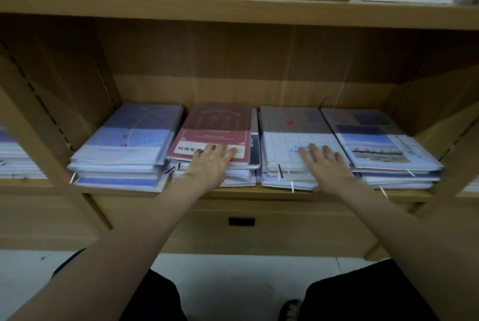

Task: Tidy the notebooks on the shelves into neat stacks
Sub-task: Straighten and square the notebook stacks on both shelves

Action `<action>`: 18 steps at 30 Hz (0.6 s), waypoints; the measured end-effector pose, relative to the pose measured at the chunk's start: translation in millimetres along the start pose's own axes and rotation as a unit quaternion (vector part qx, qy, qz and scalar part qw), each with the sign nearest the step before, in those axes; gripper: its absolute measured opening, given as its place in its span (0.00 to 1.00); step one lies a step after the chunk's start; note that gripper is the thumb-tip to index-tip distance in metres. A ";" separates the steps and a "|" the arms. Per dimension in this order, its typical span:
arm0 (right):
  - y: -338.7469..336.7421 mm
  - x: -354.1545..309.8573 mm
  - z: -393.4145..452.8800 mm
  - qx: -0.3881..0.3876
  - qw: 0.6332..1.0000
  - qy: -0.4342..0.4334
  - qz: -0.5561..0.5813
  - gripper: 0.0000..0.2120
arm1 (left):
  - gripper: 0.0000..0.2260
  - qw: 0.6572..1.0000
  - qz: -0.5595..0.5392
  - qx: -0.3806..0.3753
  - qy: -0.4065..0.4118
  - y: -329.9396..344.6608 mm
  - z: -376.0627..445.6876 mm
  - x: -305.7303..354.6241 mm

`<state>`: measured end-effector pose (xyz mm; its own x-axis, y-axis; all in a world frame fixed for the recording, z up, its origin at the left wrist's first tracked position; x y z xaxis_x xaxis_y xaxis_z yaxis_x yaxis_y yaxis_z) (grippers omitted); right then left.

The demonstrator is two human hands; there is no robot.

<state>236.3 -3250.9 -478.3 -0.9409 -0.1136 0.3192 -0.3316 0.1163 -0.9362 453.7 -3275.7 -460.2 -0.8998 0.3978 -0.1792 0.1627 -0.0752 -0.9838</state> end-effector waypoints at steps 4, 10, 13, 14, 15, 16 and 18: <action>-23.2 -4.6 -5.3 -0.017 0.990 -0.051 0.128 0.38 | 0.25 0.998 -0.023 0.055 -0.016 -21.1 -8.4 -5.3; -116.0 -21.3 -40.1 0.190 0.962 -0.109 0.161 0.36 | 0.21 0.940 -0.075 0.331 0.036 -103.1 -55.8 -28.1; -193.5 -25.8 -68.5 0.318 0.926 -0.124 0.160 0.33 | 0.20 0.911 -0.074 0.406 0.013 -151.6 -83.7 -52.9; -216.4 -28.1 -77.0 0.350 0.914 -0.127 0.162 0.32 | 0.20 0.905 -0.074 0.418 -0.004 -165.5 -91.1 -63.4; -236.5 -32.3 -84.8 0.377 0.902 -0.134 0.163 0.31 | 0.20 0.904 -0.072 0.421 -0.022 -177.6 -97.1 -74.5; -255.1 -38.4 -91.2 0.399 0.891 -0.144 0.163 0.31 | 0.21 0.903 -0.071 0.421 -0.039 -189.7 -103.7 -86.7; -284.2 -51.5 -98.9 0.422 0.878 -0.163 0.156 0.30 | 0.22 0.903 -0.066 0.421 -0.059 -210.0 -114.4 -106.5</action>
<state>372.2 -3180.5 -214.2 -0.8617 -0.4980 0.0978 0.2376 -0.5661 -0.7894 561.7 -3197.7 -234.9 -0.9338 0.3575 -0.0106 -0.2694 -0.7227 -0.6365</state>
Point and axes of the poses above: each hand's wrist, its own z-axis towards the middle knuckle, its own y-axis out of the palm, x = y × z, the point moved 10 cm from there along z, towards the middle knuckle, and after that the axes turned 3 degrees about -y, right-handed, at the moved point
